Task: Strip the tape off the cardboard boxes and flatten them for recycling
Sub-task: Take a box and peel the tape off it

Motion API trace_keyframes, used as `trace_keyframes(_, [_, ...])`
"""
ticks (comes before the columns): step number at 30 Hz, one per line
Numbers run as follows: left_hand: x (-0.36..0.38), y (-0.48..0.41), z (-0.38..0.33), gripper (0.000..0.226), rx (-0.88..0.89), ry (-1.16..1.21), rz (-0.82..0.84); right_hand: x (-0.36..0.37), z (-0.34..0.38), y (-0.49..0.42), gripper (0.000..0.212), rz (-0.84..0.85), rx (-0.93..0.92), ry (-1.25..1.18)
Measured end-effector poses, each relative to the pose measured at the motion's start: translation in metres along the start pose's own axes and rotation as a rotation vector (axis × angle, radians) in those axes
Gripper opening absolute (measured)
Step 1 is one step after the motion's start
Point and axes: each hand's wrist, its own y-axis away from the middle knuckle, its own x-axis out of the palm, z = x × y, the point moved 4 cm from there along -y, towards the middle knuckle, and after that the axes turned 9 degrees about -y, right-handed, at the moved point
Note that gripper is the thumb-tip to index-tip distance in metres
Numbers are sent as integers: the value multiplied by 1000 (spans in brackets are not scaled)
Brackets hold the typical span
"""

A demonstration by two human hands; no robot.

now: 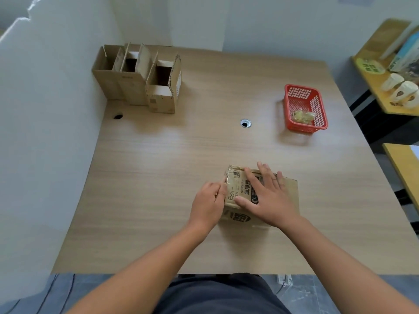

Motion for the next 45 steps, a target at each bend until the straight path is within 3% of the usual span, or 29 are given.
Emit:
trace_keyframes(3, [2,4,6,24,-140,224,172,0,3,1,102,-29,2,-3])
trace_keyframes(6, [-4,6,9,52,-269,451,253,-1,10,0,99,-16,36,8])
trace_keyframes(8, [-7,4,10,45,-322,513,275,3,18,1,95,-6,81,24])
trace_keyframes(11, [-8,-1,14,17,-400,570,292,7,22,3,89,-15,109,30])
trace_keyframes(13, [-7,-3,19,8,-388,540,277,7,18,5,88,-16,112,16])
trace_keyframes(19, [-17,-18,24,17,-155,237,195,5,17,10,88,-2,57,-29])
trace_keyframes(23, [-23,-34,35,19,-301,312,96,10,24,13,93,22,14,-15])
trace_keyframes(27, [-15,-32,24,12,-320,594,317,11,25,12,95,15,28,-10])
trace_keyframes(31, [-7,-16,28,55,-290,918,430,13,25,12,98,8,35,-14])
trace_keyframes(41, [-18,-38,32,14,-3,421,34,10,26,11,103,19,24,-18])
trace_keyframes(45, [-15,-40,43,15,-66,310,13,11,25,15,103,7,7,-28])
